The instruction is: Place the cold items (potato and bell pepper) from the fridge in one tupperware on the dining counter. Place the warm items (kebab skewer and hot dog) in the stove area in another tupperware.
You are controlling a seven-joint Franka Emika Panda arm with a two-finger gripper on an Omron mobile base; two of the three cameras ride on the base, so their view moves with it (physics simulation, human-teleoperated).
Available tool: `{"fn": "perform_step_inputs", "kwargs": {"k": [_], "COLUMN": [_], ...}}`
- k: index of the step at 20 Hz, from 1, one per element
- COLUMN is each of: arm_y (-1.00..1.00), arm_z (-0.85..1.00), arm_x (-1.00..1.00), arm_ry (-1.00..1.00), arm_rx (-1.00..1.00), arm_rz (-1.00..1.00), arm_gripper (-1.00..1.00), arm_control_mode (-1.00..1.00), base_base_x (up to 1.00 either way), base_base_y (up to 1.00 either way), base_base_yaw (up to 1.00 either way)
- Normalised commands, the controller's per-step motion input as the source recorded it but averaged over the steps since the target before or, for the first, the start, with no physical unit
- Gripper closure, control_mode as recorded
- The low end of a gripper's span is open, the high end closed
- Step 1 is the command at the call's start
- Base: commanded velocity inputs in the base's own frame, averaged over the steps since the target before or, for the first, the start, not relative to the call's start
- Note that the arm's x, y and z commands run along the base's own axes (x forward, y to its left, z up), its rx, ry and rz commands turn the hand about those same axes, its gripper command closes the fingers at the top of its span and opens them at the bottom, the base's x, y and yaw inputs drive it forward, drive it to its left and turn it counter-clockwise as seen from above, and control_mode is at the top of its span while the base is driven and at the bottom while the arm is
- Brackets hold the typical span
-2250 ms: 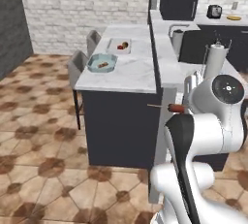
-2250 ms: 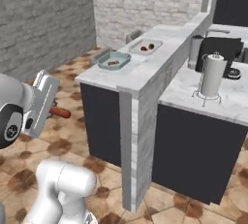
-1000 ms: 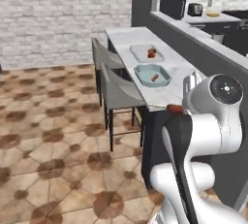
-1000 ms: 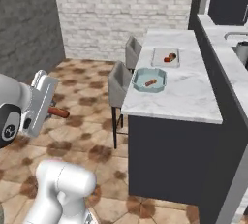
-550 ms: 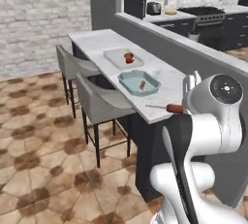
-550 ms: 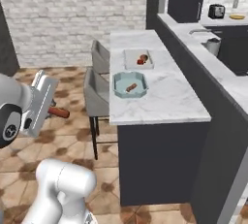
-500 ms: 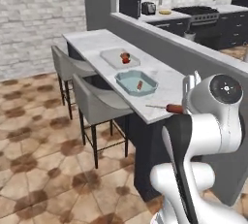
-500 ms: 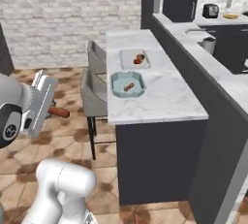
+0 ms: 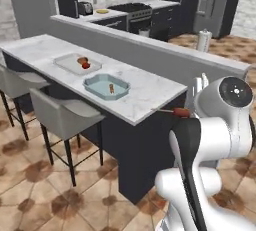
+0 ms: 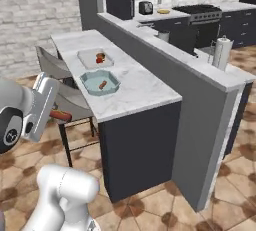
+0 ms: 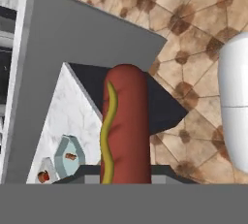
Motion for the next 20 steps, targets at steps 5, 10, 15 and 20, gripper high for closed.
{"fn": "perform_step_inputs", "kwargs": {"k": [5,10,15,20], "arm_y": [0.0,0.0,0.0,0.0], "arm_z": [0.0,0.0,0.0,0.0], "arm_x": [0.0,0.0,0.0,0.0], "arm_ry": [0.0,0.0,0.0,0.0], "arm_rx": [0.0,0.0,0.0,0.0], "arm_rz": [0.0,0.0,0.0,0.0], "arm_gripper": [1.0,1.0,1.0,1.0], "arm_control_mode": [1.0,1.0,1.0,1.0], "base_base_x": [0.0,0.0,0.02,0.12], "base_base_y": [0.98,1.0,0.85,0.54], "base_base_yaw": [-0.53,-0.48,-0.38,-0.27]}}
